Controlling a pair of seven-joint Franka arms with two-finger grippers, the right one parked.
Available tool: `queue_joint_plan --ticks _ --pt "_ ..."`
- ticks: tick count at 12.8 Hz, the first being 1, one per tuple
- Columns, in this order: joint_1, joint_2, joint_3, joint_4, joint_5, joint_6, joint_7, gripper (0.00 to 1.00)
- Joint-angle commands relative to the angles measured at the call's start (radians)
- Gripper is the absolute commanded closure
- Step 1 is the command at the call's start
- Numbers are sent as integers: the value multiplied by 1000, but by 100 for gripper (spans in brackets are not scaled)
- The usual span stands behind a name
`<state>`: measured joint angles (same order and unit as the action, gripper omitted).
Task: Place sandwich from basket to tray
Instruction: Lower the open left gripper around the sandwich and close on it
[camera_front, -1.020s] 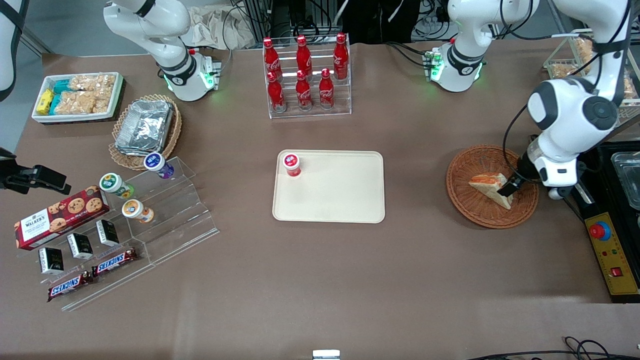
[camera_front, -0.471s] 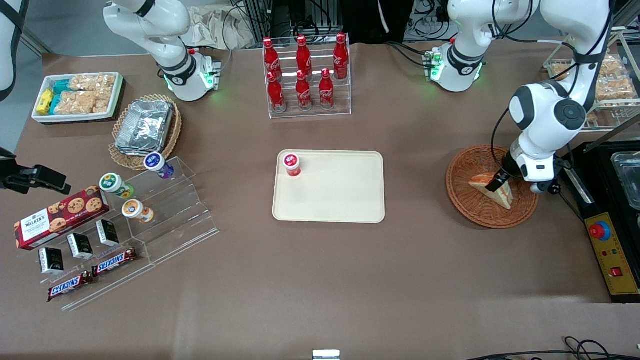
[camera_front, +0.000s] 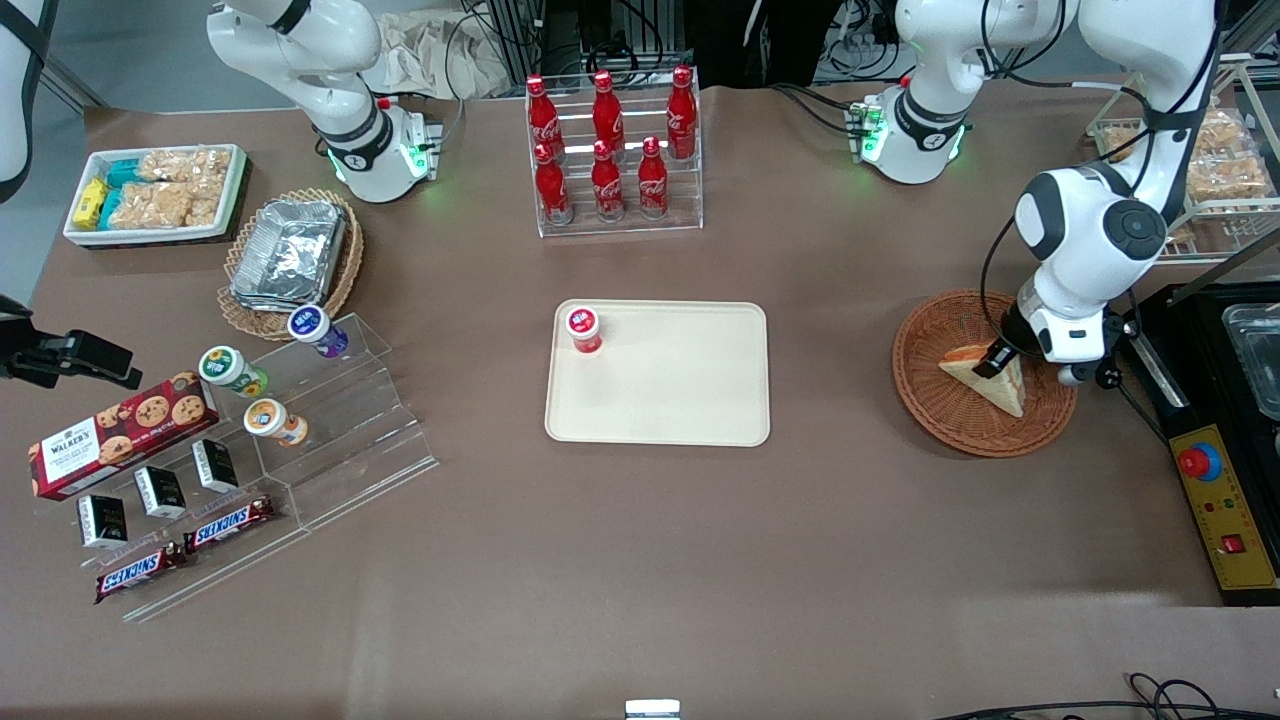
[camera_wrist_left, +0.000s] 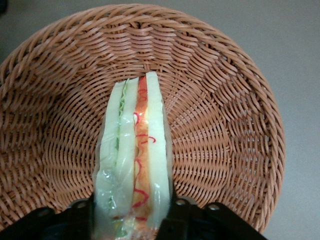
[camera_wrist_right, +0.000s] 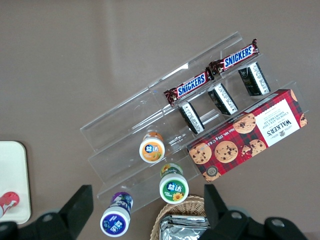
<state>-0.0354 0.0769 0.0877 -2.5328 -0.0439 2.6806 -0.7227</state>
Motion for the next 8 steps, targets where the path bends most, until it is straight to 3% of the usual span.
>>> queue_joint_plan --ticks 1,4,8 --pt "3 4 -3 -3 -11 22 -6 100" --pt "3 -57 -3 12 -4 -7 9 100" --pt "5 -190 0 202 9 -448 173 100"
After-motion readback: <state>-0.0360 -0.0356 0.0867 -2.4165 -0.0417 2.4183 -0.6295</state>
